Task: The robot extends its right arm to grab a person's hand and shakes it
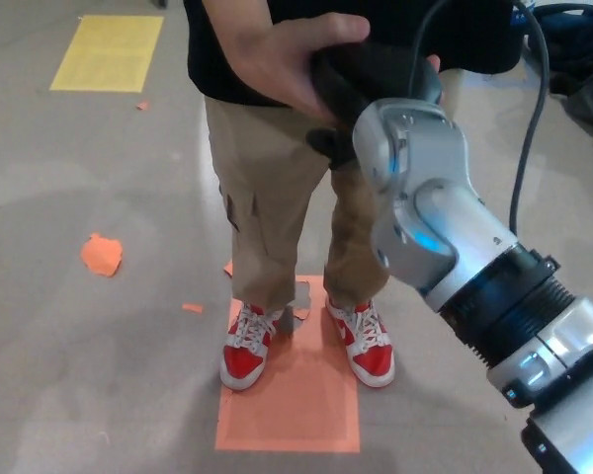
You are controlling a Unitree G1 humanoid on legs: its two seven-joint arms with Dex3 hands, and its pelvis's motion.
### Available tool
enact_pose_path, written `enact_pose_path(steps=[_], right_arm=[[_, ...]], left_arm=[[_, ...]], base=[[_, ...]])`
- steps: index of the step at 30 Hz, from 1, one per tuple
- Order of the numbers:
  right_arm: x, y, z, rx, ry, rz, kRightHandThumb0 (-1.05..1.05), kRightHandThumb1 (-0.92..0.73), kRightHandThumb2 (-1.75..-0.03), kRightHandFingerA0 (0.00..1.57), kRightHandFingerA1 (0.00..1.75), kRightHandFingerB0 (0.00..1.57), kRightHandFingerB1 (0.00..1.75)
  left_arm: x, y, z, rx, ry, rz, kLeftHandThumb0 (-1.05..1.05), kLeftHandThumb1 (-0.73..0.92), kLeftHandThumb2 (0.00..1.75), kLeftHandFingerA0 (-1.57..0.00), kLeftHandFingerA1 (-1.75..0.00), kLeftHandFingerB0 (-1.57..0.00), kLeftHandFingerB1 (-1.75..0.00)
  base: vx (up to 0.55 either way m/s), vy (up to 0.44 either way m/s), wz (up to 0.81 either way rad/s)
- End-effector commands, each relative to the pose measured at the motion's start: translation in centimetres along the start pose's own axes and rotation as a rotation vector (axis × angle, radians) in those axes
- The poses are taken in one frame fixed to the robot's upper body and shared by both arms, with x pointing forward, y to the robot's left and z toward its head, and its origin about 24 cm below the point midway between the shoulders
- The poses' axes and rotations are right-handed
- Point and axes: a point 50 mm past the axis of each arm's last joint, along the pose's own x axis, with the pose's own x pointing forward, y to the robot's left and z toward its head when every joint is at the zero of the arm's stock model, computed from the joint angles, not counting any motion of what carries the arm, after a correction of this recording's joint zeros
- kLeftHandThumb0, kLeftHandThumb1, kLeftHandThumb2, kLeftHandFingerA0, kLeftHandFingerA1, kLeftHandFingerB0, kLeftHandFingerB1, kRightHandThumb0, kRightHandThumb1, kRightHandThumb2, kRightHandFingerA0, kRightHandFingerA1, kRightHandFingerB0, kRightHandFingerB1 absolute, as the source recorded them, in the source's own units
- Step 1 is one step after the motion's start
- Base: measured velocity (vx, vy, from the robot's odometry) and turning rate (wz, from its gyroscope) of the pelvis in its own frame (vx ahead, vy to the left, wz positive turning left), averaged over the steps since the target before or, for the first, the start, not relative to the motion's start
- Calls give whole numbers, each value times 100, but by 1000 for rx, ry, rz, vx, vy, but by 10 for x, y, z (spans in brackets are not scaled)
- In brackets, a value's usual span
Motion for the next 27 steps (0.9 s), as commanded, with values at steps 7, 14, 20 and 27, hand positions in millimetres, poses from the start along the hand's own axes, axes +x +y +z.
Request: enact_pose_path(steps=[7, 14, 20, 27], right_arm=[[-14, 63, -47, 413, -126, 5, -15, -64, -59, 103, 74, 73, 53], [-61, -14, -20, 629, -401, -301, -18, -85, -66, 119, 83, 79, 58], [-98, -72, -9, 680, -548, -495, -12, -83, -65, 113, 82, 79, 69], [-75, -27, -34, 757, -336, -309, -9, -80, -65, 125, 78, 82, 75]], left_arm=[[-3, -5, -10, -2, 2, -18, -43, 81, 65, -31, -33, -26, -32], [-3, -7, -10, -19, -6, -12, -41, 78, 64, -32, -34, -25, -32], [-4, -5, -9, 45, -9, -1, -49, 77, 63, -32, -34, -27, -33], [-4, -4, -9, 4, -10, 15, -46, 78, 64, -33, -34, -24, -32]], base=[[0, 0, 0], [0, 0, 0], [0, 0, 0], [0, 0, 0]])
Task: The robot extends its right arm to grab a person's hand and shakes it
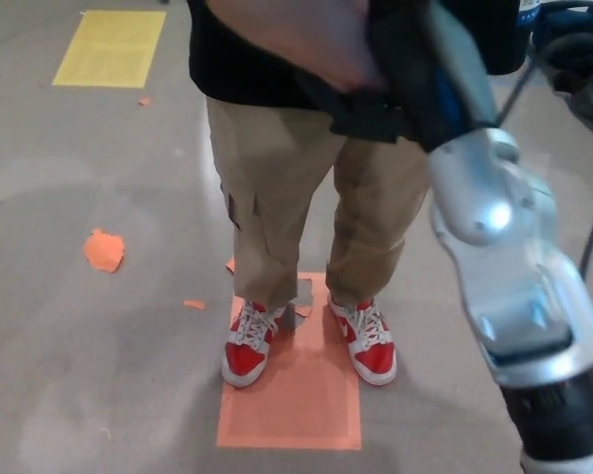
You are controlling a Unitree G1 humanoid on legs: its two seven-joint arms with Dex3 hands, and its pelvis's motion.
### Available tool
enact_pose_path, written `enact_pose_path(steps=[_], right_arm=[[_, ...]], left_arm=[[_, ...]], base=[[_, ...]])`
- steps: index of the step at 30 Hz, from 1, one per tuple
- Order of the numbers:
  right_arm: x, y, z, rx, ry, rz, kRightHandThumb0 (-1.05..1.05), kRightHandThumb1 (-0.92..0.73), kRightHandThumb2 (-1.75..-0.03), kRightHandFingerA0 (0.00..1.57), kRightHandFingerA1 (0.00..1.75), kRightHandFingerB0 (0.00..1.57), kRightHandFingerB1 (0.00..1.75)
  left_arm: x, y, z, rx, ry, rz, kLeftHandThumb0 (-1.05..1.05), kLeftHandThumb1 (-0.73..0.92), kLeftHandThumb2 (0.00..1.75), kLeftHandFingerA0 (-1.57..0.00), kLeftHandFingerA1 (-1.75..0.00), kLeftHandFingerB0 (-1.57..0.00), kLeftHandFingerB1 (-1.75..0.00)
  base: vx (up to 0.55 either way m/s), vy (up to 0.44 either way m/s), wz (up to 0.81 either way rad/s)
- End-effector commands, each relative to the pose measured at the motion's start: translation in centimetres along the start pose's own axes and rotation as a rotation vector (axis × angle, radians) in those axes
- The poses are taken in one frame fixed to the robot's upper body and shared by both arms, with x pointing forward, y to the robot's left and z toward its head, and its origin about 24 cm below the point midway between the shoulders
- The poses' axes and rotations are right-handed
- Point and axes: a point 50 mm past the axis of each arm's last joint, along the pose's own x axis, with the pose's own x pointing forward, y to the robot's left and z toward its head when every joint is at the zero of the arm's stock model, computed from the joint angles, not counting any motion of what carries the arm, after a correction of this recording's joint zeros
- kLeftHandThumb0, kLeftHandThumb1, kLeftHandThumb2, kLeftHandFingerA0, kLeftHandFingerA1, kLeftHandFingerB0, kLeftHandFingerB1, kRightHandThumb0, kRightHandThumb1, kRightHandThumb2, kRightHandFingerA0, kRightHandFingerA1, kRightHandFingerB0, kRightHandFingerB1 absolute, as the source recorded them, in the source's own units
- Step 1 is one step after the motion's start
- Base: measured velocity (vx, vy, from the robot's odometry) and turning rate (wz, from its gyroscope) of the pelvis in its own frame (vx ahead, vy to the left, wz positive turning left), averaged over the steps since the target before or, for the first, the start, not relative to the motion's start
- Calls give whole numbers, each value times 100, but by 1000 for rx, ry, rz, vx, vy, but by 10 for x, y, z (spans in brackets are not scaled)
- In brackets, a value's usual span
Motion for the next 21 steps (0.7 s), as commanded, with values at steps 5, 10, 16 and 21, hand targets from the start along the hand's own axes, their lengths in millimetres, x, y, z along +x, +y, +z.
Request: enact_pose_path(steps=[5, 10, 16, 21], right_arm=[[-17, 30, -75, 148, 308, 107, -8, -76, -69, 124, 78, 80, 79], [-33, 68, -127, 72, 526, 235, -5, -66, -65, 110, 83, 82, 75], [-77, 110, -165, 29, 742, 402, -18, -72, -62, 117, 78, 80, 60], [-97, 127, -170, 12, 780, 487, -20, -68, -61, 108, 75, 77, 59]], left_arm=[[-1, 7, 3, -1, -13, 19, -42, 81, 64, -28, -33, -22, -32], [-2, 9, 4, -9, -26, 12, -49, 79, 64, -30, -33, -24, -32], [-1, 12, 6, -16, -26, 18, -43, 80, 64, -27, -32, -23, -31], [-1, 12, 6, -18, -21, 29, -46, 78, 64, -28, -33, -23, -31]], base=[[0, 0, 0], [0, 0, 0], [0, 0, 0], [0, 0, 0]])
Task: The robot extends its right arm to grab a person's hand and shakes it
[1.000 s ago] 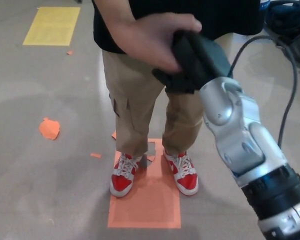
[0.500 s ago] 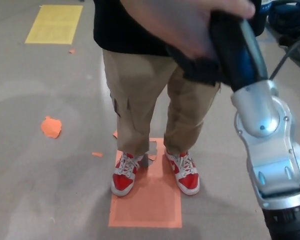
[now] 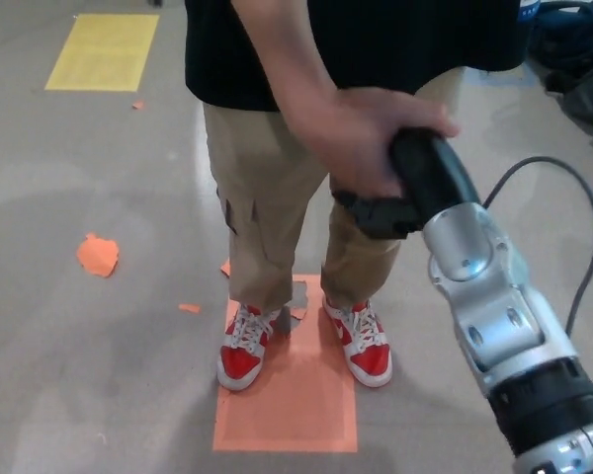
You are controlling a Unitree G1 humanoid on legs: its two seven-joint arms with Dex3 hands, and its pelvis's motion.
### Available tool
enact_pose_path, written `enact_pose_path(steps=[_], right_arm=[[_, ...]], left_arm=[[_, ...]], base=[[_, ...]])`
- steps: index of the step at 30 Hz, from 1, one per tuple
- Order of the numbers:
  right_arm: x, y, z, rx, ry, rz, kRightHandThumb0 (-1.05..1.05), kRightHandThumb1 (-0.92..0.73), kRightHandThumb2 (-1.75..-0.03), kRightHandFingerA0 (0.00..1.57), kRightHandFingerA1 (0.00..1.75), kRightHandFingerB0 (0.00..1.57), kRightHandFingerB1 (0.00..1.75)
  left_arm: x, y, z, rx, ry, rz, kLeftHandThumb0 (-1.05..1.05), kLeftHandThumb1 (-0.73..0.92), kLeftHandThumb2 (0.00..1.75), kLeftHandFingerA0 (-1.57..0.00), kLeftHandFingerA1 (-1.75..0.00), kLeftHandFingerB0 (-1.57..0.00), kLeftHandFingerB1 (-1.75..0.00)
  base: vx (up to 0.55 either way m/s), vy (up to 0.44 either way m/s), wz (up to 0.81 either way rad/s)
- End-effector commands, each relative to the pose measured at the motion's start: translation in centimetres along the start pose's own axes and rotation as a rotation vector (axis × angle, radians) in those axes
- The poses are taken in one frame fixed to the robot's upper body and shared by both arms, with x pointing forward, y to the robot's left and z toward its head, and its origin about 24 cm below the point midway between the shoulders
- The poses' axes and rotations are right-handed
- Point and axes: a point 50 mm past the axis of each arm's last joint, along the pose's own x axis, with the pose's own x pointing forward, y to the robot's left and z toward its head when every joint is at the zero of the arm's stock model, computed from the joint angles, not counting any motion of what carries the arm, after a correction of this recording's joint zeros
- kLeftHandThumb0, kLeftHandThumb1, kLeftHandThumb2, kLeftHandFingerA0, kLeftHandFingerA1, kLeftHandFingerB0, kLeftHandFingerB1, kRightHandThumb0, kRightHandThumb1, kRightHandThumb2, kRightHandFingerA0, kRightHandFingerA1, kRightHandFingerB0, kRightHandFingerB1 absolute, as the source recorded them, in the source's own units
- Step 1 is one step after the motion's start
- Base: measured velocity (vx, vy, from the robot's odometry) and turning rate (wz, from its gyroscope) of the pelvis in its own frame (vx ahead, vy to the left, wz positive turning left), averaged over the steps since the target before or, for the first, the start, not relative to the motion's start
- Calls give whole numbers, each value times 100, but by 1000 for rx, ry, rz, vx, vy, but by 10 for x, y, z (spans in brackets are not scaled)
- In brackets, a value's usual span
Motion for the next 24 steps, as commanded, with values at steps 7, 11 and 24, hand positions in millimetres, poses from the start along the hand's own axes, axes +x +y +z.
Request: enact_pose_path(steps=[7, 11, 24], right_arm=[[-21, 56, -70, -40, 199, 175, -16, -64, -63, 116, 79, 83, 65], [-19, 22, -12, 32, -103, 18, -15, -80, -69, 121, 78, 78, 82], [-105, -68, 123, 138, -755, -277, -16, -79, -70, 118, 92, 79, 76]], left_arm=[[-4, 6, -8, -21, 23, -1, -46, 79, 64, -28, -33, -23, -32], [-3, 3, -7, -13, 23, -3, -44, 79, 64, -29, -32, -23, -31], [-3, 11, -3, 5, 21, 1, -44, 78, 63, -31, -33, -30, -33]], base=[[0, 0, 0], [0, 0, 0], [0, 0, 0]])
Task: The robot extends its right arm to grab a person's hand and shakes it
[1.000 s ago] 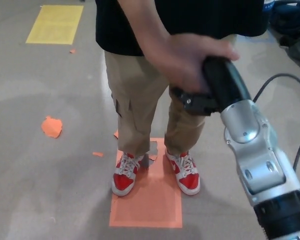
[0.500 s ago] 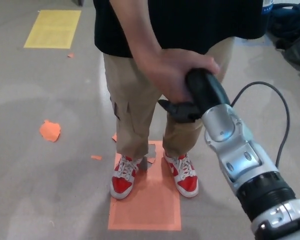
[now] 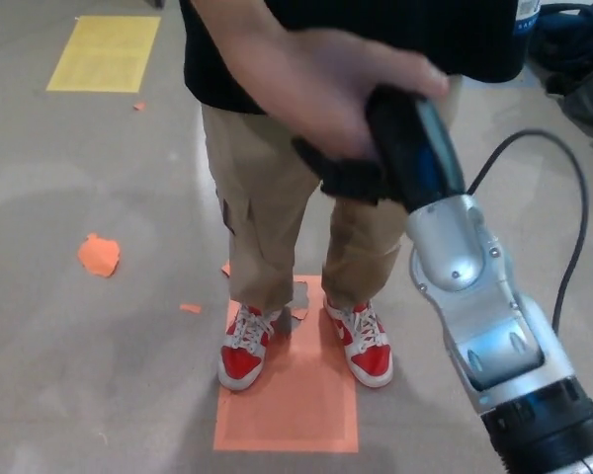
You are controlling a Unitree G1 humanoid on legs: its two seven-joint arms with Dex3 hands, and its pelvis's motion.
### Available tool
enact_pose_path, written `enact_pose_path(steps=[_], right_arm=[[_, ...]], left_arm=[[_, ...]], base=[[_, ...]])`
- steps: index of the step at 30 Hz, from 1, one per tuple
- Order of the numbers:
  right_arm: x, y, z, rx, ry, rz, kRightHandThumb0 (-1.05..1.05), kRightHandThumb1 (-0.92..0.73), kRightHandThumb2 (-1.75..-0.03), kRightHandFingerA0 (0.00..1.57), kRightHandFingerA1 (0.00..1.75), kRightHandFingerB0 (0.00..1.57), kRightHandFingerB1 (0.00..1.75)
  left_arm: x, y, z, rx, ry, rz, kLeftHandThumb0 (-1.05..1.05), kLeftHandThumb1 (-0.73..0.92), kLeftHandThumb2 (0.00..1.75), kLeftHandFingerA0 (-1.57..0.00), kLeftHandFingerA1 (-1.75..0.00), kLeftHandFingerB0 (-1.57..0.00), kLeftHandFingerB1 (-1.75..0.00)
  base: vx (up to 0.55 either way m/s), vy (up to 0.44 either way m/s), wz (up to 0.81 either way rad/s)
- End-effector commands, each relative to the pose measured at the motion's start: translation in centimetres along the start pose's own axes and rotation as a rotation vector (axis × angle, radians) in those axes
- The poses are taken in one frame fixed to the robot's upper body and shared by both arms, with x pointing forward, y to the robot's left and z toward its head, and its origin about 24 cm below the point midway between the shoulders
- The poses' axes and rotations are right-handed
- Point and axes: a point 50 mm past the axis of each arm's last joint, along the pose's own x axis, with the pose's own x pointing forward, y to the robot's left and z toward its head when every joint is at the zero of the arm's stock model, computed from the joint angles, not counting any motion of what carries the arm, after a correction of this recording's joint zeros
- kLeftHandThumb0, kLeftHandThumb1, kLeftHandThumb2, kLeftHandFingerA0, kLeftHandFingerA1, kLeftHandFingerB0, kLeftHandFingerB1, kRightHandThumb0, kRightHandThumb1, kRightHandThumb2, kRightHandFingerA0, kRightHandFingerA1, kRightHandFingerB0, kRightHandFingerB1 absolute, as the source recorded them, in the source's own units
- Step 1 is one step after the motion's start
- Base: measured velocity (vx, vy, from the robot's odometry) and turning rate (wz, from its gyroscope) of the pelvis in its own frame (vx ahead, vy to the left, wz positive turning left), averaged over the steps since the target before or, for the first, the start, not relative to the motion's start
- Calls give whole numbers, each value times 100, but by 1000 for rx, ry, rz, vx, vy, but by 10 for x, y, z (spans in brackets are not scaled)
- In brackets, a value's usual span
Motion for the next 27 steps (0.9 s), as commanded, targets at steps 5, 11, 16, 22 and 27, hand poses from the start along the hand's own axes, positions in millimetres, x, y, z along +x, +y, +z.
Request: enact_pose_path(steps=[5, 11, 16, 22, 27], right_arm=[[-32, -31, 51, 25, -165, -39, -10, -77, -70, 120, 80, 81, 74], [-18, 10, -31, -65, 196, 124, -5, -79, -65, 120, 76, 79, 74], [-26, 37, -84, -187, 378, 263, -10, -54, -56, 109, 70, 77, 63], [-47, 60, -116, -221, 538, 411, -20, -65, -61, 113, 68, 80, 60], [-42, 59, -114, -187, 515, 396, -24, -78, -63, 111, 79, 61, 54]], left_arm=[[-4, 3, -11, 2, 44, 9, -26, 57, 106, -9, -50, -9, -50], [-4, 5, -8, 42, 15, 16, -43, 81, 64, -35, -33, -32, -33], [-4, 5, -7, -17, 11, 4, -43, 79, 64, -31, -33, -27, -33], [-6, 3, -12, -21, 13, -3, -44, 78, 64, -32, -33, -31, -34], [-4, 6, -8, 11, 17, 11, -45, 79, 64, -31, -33, -27, -33]], base=[[0, 0, 0], [0, 0, 0], [0, 0, 0], [0, 0, 0], [0, 0, 0]])
